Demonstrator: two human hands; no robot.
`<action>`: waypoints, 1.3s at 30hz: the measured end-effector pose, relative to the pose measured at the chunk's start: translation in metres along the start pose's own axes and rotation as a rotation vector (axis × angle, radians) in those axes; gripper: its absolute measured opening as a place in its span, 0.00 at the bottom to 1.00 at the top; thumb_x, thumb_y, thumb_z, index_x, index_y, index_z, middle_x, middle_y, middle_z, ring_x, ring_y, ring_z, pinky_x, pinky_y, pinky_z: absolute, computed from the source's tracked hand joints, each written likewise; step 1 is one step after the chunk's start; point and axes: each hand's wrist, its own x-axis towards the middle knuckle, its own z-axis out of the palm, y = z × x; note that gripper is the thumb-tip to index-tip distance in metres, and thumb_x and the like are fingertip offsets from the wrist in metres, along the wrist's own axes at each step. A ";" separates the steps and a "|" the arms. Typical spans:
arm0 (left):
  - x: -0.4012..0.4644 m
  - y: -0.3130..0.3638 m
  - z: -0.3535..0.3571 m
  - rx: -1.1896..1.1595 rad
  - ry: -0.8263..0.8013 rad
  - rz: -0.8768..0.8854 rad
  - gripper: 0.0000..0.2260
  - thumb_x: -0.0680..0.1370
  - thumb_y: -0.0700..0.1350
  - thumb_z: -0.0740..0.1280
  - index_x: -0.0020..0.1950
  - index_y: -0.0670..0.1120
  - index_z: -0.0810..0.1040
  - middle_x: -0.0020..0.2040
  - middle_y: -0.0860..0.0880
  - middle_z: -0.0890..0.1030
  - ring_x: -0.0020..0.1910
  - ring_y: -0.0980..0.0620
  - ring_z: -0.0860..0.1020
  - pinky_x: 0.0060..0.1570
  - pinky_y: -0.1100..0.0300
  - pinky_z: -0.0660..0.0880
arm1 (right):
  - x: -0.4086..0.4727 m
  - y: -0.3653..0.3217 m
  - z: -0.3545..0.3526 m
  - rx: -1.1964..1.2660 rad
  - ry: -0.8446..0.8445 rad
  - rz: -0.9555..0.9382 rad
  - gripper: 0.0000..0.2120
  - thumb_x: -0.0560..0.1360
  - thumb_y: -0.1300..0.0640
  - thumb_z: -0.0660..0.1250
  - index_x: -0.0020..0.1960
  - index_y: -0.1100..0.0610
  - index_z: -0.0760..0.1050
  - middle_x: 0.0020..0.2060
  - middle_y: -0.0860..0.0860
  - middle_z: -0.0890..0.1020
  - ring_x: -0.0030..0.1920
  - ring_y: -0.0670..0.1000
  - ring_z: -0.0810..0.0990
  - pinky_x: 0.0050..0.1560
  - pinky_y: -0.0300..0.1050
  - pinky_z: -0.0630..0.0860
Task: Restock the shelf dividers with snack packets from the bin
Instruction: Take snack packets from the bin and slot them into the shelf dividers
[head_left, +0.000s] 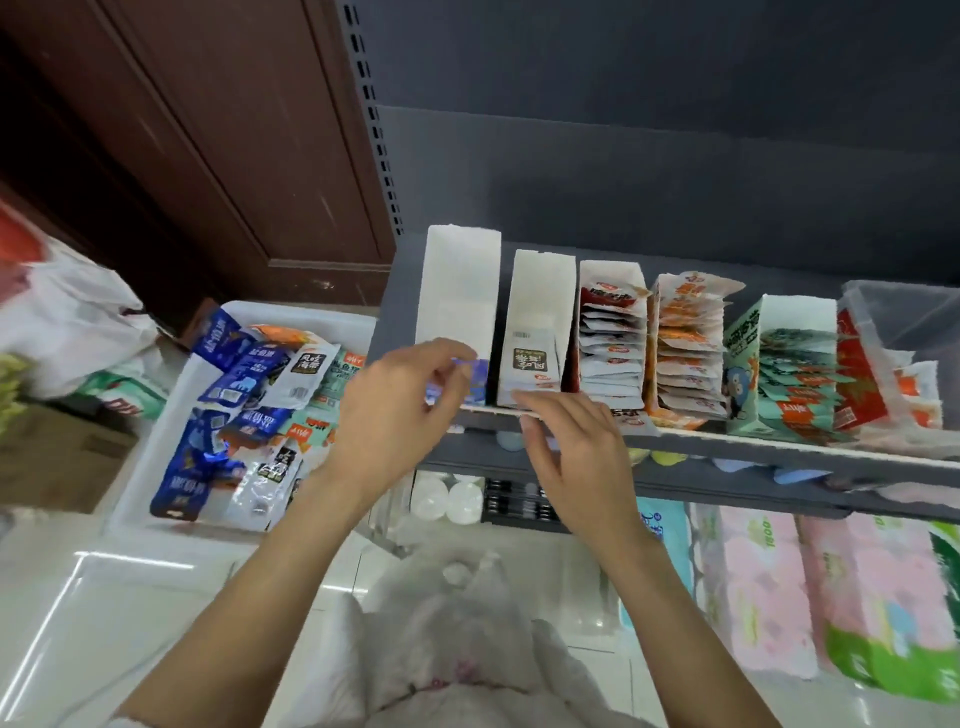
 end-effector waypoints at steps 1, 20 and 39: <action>-0.018 -0.003 -0.016 -0.057 0.068 -0.064 0.11 0.78 0.51 0.60 0.51 0.50 0.81 0.38 0.54 0.82 0.36 0.57 0.79 0.34 0.61 0.73 | -0.001 -0.013 0.004 0.029 -0.009 -0.042 0.12 0.78 0.56 0.59 0.57 0.56 0.79 0.49 0.49 0.83 0.49 0.48 0.79 0.52 0.43 0.73; -0.131 -0.333 -0.056 0.284 -0.436 -0.715 0.30 0.76 0.47 0.65 0.75 0.42 0.57 0.75 0.37 0.56 0.71 0.37 0.57 0.68 0.49 0.61 | 0.012 -0.177 0.321 0.253 -0.773 0.898 0.11 0.77 0.58 0.64 0.56 0.61 0.70 0.48 0.52 0.74 0.51 0.55 0.74 0.39 0.37 0.70; -0.133 -0.351 0.010 -0.098 -0.730 -0.859 0.29 0.77 0.42 0.64 0.73 0.37 0.55 0.69 0.37 0.66 0.68 0.40 0.65 0.64 0.53 0.63 | 0.000 -0.177 0.396 -0.078 -0.480 1.562 0.38 0.70 0.42 0.70 0.69 0.63 0.60 0.67 0.61 0.66 0.66 0.62 0.66 0.64 0.53 0.67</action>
